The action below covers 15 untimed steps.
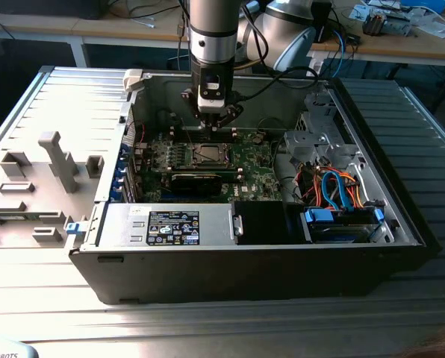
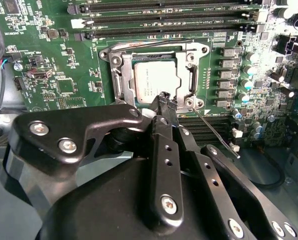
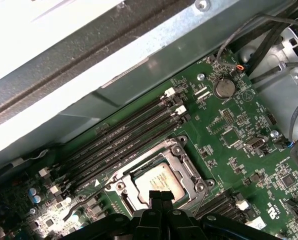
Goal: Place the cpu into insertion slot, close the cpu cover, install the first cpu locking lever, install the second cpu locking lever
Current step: 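Install the first cpu locking lever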
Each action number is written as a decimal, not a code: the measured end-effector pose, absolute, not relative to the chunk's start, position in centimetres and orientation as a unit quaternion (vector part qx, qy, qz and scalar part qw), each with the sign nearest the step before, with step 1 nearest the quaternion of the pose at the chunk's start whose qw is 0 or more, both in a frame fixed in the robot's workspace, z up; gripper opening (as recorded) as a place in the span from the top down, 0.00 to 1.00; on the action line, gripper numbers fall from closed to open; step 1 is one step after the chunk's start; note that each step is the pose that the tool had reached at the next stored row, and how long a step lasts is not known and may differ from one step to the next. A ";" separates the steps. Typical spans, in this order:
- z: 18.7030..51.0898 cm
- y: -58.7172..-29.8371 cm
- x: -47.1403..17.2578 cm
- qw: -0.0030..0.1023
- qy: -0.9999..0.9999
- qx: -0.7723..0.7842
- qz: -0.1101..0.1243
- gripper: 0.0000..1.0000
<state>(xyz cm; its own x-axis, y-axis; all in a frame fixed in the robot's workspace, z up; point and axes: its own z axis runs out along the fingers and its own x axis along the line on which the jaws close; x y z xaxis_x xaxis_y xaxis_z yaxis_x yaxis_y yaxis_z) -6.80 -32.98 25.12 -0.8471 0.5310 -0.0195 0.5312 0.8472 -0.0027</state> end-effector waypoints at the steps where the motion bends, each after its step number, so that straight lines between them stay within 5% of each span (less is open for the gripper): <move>1: 25.1 -33.0 -6.8 0.009 0.961 0.276 -0.004 0.89; 15: 25.1 -33.0 -6.8 0.009 0.964 0.265 -0.004 0.89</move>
